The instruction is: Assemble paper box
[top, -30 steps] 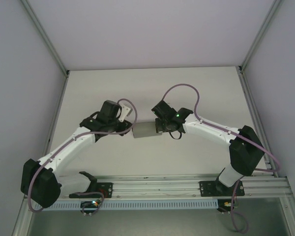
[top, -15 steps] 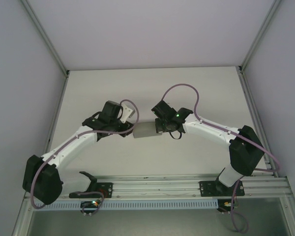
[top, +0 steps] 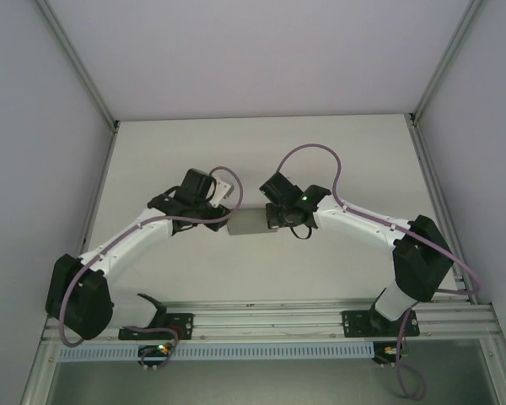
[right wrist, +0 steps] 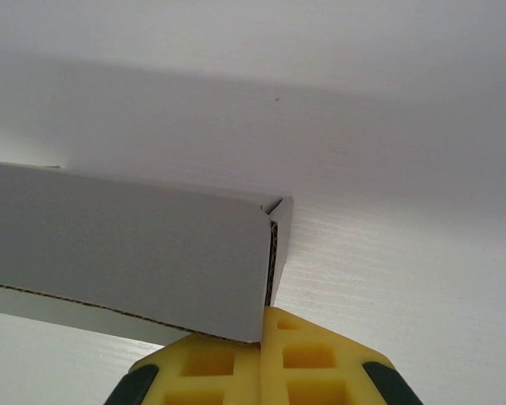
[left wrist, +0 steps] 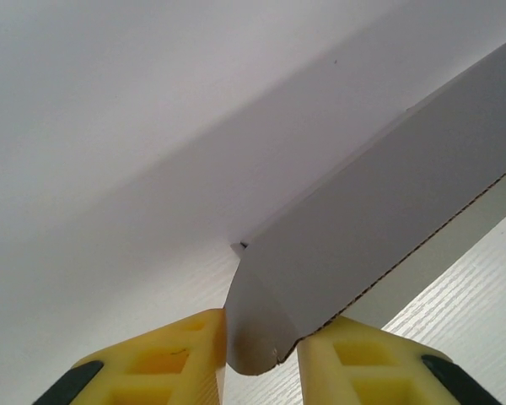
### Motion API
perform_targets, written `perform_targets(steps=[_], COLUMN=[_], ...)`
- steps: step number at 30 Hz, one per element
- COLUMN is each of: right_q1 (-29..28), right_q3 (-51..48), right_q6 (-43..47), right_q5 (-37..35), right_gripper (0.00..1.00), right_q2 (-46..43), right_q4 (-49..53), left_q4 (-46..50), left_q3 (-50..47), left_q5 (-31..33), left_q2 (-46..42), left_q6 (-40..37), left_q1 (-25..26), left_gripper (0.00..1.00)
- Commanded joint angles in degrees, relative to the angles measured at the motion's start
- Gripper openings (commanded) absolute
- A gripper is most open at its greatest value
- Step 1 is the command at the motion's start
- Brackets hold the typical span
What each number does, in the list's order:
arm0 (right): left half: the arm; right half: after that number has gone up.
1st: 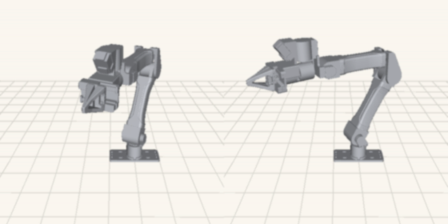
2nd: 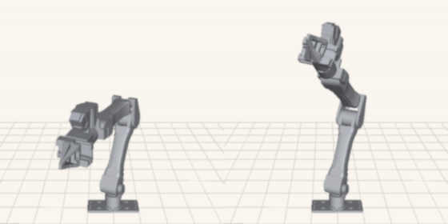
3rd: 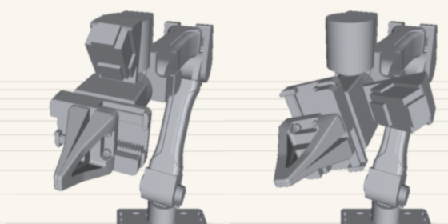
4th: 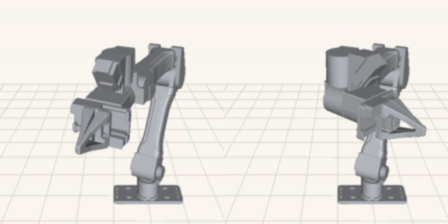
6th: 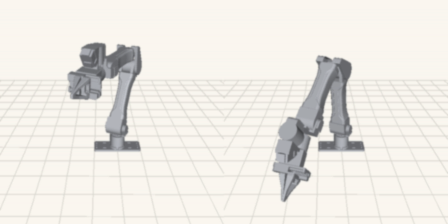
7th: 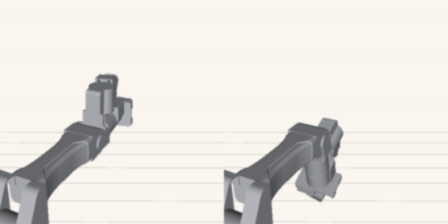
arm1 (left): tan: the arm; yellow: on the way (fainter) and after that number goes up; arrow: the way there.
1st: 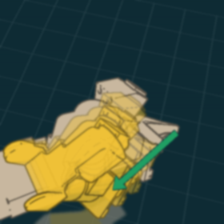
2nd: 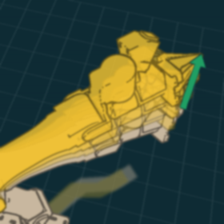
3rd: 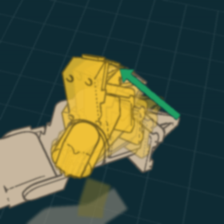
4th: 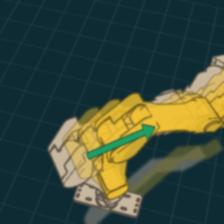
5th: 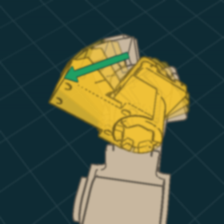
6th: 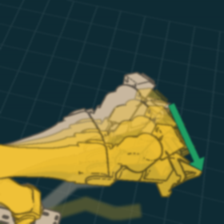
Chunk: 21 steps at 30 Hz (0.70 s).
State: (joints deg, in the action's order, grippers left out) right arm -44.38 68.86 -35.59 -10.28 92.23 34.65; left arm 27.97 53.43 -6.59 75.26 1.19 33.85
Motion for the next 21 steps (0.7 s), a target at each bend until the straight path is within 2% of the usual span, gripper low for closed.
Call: perform_targets(steps=[1, 4, 7, 9, 14, 18, 19, 21], right_q1=[-0.4, -0.5, -0.4, -0.4, -0.8, -1.1, -1.2, -1.4], right_q3=[-1.5, -1.4, -1.4, -1.5, -1.0, 0.1, 0.4, 0.7], right_q6=[1.1, 1.3, 1.3, 1.4, 0.8, -0.3, -0.4, -0.4], right_q5=[2.3, 2.4, 2.5, 2.3, -0.4, -6.3, -7.4, -9.5], right_gripper=[0.00, 0.00, 0.00, 0.00, 0.00, 0.00, 0.00, 0.00], right_q2=[1.5, 1.8, 1.9, 1.8, 2.2, 3.1, 3.3, 3.5], right_q4=[4.8, 4.7, 4.9, 4.7, 5.8, 9.7, 10.3, 10.8], left_q4=[1.4, 0.6, 0.2, 0.1, 2.3, 8.1, 8.4, 8.8], left_q3=[1.4, 1.2, 1.5, 1.8, 4.2, 6.1, 5.9, 5.3], left_q5=[1.4, 1.1, 0.7, 0.6, 0.8, -0.5, -1.7, -8.8], left_q2=[-1.6, -1.3, -0.9, -0.5, 0.6, 0.5, 0.4, 1.0], left_q6=[0.3, 0.0, 0.2, 0.8, 9.8, 18.3, 20.5, 24.6], left_q1=[0.3, 0.4, 0.4, 0.5, 0.7, 0.9, 0.6, -0.5], left_gripper=[0.28, 0.23, 0.12, 0.00, 0.00, 0.00, 0.00, 0.00])
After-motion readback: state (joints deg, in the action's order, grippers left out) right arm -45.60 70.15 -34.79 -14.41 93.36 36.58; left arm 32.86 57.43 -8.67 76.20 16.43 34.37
